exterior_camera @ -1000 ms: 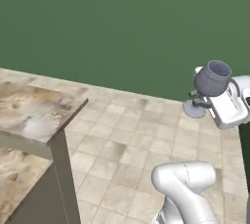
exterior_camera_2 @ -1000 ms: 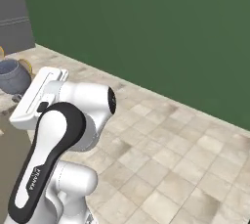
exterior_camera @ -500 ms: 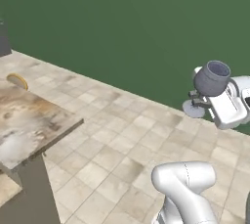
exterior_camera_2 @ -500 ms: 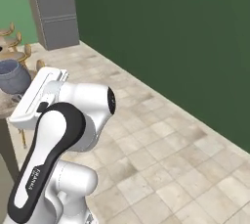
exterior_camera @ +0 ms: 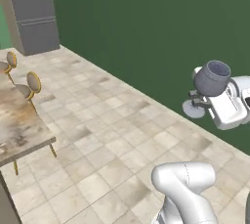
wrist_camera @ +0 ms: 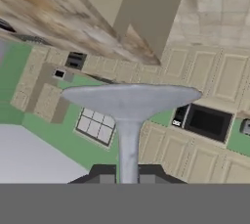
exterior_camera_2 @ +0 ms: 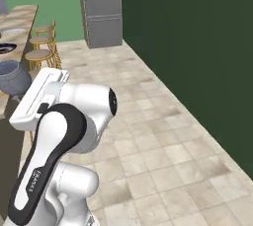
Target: Retrieve the wine glasses from the counter and place one next to each plate.
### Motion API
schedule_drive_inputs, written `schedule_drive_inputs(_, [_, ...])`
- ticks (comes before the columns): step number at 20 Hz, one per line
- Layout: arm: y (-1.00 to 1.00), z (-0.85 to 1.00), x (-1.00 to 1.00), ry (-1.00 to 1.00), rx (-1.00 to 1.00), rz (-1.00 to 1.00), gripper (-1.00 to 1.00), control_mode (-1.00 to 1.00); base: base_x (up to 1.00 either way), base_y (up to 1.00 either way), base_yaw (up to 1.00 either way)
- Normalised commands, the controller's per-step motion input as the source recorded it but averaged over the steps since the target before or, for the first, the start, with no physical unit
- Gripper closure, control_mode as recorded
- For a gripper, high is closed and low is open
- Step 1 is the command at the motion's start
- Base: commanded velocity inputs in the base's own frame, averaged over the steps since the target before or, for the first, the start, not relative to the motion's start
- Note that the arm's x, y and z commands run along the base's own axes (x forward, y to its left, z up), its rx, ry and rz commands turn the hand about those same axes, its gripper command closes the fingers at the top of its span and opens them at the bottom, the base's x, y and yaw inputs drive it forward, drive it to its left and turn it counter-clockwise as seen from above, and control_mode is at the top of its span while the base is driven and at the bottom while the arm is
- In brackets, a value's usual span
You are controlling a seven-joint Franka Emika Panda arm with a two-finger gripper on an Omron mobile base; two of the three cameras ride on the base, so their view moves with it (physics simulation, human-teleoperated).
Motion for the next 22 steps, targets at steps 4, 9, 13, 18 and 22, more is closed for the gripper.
schedule_drive_inputs(4, [0.0,0.0,0.0,0.0,0.0,0.0,1.0,1.0,1.0,-1.0,0.43])
schedule_drive_inputs(9, [0.0,0.0,0.0,0.0,0.0,0.0,1.0,1.0,1.0,-1.0,0.41])
schedule_drive_inputs(13, [0.0,0.0,0.0,0.0,0.0,0.0,1.0,1.0,1.0,-0.95,0.4])
schedule_drive_inputs(18, [0.0,0.0,0.0,0.0,0.0,0.0,1.0,1.0,1.0,-0.69,0.46])
schedule_drive_inputs(22, [0.0,0.0,0.0,0.0,0.0,0.0,1.0,1.0,1.0,-0.57,0.5])
